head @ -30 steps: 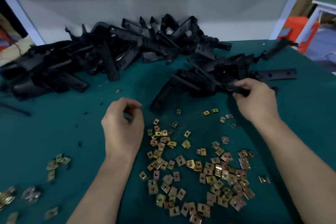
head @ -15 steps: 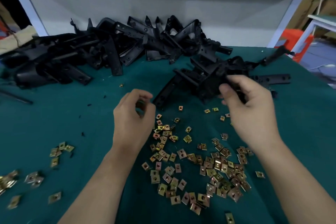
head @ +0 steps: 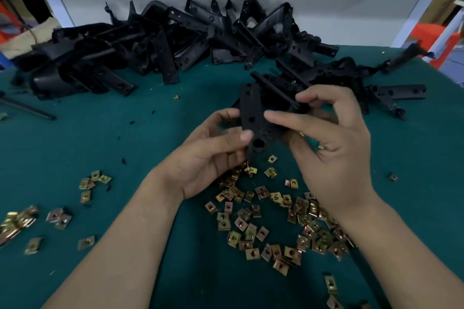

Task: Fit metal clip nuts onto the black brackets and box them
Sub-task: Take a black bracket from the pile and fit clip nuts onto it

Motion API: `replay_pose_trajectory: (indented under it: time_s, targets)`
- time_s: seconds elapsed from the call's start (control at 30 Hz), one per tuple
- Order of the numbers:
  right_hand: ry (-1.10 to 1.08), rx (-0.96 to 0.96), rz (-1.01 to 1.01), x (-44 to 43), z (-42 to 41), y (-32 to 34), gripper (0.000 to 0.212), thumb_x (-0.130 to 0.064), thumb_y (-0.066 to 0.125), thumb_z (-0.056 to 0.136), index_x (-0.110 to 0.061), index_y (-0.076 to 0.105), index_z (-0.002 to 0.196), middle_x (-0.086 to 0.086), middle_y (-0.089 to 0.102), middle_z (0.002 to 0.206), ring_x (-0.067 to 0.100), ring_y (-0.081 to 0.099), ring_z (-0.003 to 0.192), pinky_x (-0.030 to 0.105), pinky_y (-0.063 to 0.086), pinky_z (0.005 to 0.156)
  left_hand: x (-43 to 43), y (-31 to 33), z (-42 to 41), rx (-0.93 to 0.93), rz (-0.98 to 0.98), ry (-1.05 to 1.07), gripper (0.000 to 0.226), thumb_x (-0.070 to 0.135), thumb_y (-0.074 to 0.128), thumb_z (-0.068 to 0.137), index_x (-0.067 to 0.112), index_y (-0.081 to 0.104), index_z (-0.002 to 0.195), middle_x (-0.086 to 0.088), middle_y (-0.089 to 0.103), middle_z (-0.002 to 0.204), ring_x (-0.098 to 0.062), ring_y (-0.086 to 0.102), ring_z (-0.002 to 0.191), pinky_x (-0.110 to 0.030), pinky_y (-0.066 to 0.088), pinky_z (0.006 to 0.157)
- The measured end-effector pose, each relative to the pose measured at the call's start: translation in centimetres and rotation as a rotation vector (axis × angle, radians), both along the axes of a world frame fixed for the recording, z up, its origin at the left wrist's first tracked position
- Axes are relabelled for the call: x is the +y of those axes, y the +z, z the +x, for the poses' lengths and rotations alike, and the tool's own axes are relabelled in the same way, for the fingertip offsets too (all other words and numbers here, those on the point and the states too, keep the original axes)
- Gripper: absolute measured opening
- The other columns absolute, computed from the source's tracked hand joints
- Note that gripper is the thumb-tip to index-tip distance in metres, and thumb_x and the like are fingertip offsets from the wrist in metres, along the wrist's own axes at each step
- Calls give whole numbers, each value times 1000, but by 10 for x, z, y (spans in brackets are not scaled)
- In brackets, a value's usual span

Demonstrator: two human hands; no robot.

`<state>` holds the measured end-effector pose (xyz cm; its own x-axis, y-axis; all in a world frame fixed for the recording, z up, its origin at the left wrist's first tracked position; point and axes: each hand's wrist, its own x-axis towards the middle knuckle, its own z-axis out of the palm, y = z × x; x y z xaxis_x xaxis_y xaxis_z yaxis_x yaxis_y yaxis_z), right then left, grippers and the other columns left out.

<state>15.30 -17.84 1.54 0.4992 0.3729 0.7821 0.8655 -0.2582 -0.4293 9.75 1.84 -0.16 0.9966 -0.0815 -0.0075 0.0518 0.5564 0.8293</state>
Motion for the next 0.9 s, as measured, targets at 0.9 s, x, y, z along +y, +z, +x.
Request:
replay_pose_trajectory:
  time_s: [0.9]
  targets:
    - [351, 643, -1043, -10, -25, 20, 15, -36, 72, 91, -47, 65, 99, -33, 65, 90, -6, 61, 87, 17, 46, 67, 14, 2, 7, 77, -205, 280, 25, 20, 74, 77, 22, 51, 86, 3, 77, 90, -9, 74, 82, -23, 58, 64]
